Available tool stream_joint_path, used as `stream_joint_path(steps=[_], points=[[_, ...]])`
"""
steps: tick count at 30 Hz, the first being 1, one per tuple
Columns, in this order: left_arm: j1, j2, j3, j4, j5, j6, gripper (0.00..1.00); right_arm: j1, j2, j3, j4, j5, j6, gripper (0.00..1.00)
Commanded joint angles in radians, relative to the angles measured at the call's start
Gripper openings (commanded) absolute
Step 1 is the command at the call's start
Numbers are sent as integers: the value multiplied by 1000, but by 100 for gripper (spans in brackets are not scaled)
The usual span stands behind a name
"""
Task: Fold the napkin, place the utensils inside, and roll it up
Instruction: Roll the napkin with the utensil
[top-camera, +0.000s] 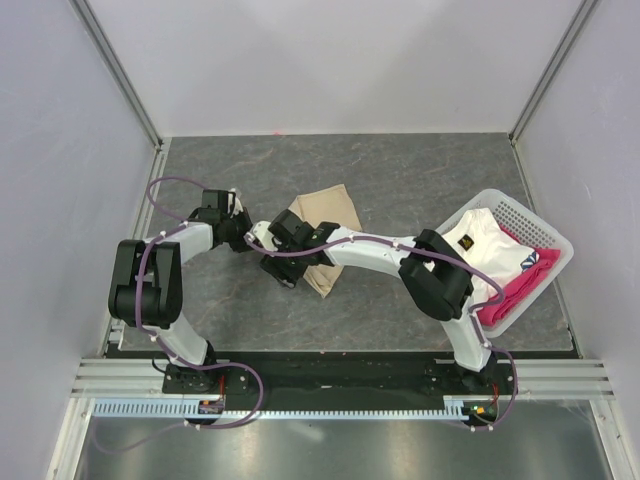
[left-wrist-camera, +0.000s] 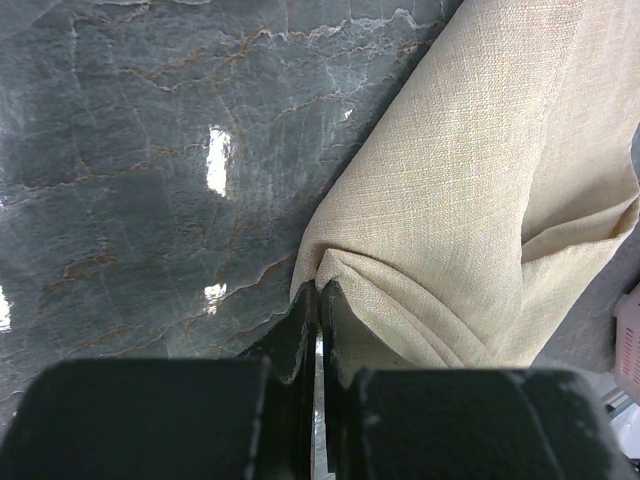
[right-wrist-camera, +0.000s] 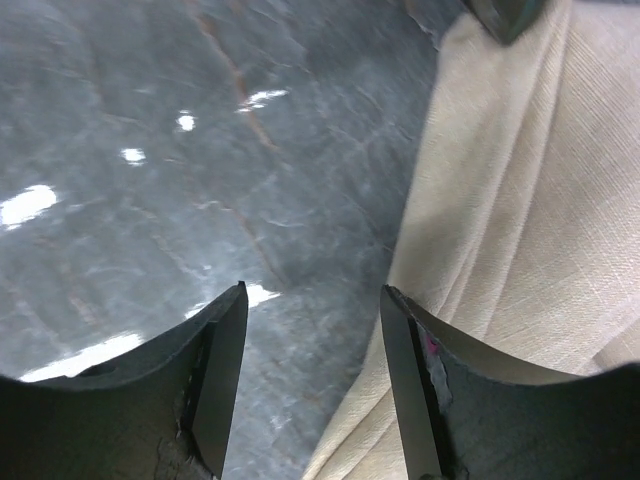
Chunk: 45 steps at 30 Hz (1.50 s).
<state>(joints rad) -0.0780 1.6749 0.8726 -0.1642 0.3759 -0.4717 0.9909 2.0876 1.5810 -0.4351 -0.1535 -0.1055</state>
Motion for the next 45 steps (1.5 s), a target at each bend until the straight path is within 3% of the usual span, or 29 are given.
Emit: stream_joint_path(steps=[1, 35, 45], points=[[4, 5, 31, -5, 23, 4, 2, -1, 29, 48, -4, 84, -22, 63], [4, -9, 28, 0, 37, 2, 2, 5, 8, -18, 88, 252, -166, 72], [4, -20, 26, 0, 40, 5, 2, -9, 80, 14, 55, 267, -165, 66]])
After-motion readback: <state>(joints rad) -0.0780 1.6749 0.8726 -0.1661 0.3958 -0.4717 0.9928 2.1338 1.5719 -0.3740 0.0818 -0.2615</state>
